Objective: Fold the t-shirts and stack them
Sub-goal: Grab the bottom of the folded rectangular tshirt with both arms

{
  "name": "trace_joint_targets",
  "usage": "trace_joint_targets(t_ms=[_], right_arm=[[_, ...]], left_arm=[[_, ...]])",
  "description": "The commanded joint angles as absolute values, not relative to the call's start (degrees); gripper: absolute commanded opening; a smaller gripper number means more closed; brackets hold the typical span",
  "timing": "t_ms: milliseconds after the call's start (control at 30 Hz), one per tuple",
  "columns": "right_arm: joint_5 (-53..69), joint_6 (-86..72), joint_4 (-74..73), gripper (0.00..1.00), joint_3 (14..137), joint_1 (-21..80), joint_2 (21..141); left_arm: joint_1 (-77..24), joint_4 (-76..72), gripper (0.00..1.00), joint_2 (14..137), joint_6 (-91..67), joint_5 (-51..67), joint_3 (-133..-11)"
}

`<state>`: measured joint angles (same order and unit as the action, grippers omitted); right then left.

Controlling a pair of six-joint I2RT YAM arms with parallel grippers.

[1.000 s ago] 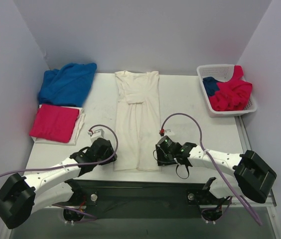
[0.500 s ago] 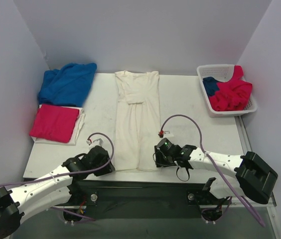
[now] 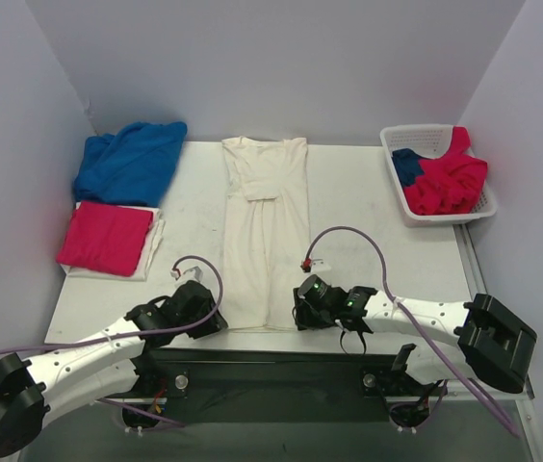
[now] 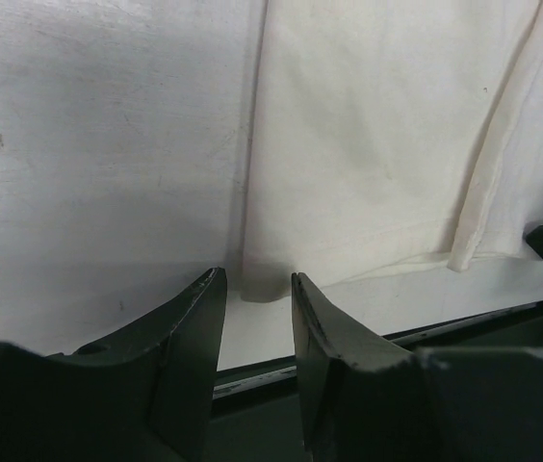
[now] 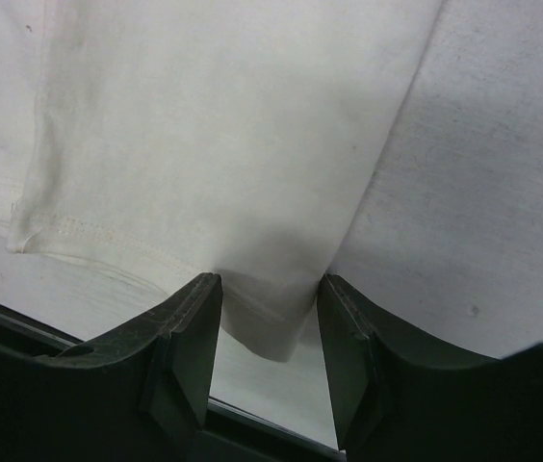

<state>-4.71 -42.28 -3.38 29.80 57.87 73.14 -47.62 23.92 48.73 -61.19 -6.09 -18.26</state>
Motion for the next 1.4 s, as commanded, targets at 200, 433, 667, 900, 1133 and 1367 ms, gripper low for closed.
trace_joint_targets(t_ms=[200,433,667,900,1133,1367], right_arm=[[-4.22,-45.97,-11.07,0.42,26.37,59.24,74.27],[-3.60,-46.67,-11.34,0.34,26.02,59.50,75.41],[-2.99,-47.37,-11.60,0.01,25.49,59.68,76.11],[-3.87,-48.95,-13.36,0.00,25.14,61.69,73.75],[-4.92,-52.37,-15.90,0.00,21.89,68.09,65.24],[-11.24,-55.80,-19.94,0.00,23.98,75.05,60.12]], left_arm=[[-47.90,21.18,0.44,52.20,-61.44,-5.89,-16.52],[-47.90,21.09,0.37,52.91,-61.26,-5.71,-16.08],[-47.90,20.39,0.10,53.96,-61.17,-5.98,-15.73],[-48.08,22.93,0.00,52.04,-61.26,-5.36,-16.35],[-53.16,30.66,0.00,43.25,-66.79,-6.67,-15.12],[-63.01,37.61,0.00,36.65,-73.56,-17.92,-17.31]])
